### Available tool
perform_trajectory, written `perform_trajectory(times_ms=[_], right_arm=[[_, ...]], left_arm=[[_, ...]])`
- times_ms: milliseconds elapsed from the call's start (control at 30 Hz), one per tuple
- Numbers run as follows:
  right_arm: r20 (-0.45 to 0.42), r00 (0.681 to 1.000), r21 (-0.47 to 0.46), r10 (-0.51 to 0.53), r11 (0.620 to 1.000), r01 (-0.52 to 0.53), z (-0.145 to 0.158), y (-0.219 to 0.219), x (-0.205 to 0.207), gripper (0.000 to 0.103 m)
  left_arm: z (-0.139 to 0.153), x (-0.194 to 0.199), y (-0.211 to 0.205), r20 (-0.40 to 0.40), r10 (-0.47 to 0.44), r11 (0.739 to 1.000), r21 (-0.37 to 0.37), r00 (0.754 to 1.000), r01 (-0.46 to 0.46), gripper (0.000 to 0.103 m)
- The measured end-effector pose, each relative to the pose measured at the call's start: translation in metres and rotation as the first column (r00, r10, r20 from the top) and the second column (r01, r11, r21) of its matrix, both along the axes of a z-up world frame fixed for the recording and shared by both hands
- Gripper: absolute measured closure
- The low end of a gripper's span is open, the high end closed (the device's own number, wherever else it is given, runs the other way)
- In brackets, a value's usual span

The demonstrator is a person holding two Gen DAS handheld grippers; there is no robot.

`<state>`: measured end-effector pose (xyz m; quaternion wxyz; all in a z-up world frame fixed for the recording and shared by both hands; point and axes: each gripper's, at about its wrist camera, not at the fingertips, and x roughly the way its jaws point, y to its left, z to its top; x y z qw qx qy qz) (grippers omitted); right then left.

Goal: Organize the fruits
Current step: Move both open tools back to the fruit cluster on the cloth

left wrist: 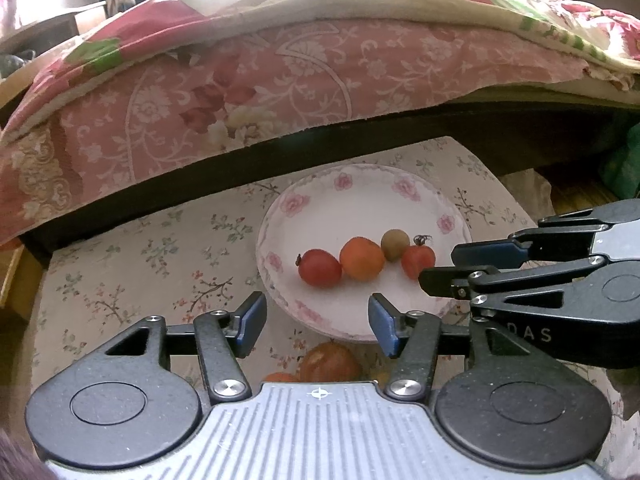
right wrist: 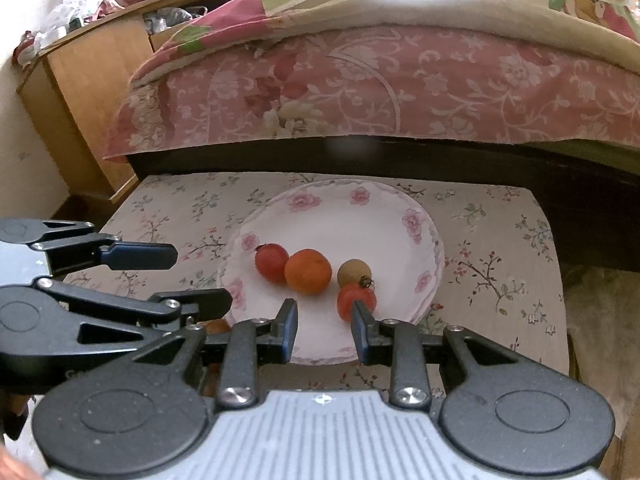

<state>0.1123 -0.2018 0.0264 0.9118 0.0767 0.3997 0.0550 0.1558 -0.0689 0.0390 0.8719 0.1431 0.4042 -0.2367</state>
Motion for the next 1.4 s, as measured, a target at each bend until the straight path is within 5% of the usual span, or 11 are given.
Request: perform_trajectory(times_ms=[700, 1400], right_arm=[[-0.050, 0.994, 0.015, 0.100, 0.995, -0.099, -0.005, 0.037, -0.035, 0.073], [-0.135, 0.952, 0.016, 0.275, 0.961, -0.276, -0.033, 0.099, -0.046, 0.073]], left_arm=[[-0.008, -0.045, 0.047, -0.051, 0.009, 0.998, 0.058, 0.999, -0.006, 0.034], [-0.027, -0.077, 0.095, -0.153, -0.023, 0.994, 0.104, 0.988, 0.039, 0.031]])
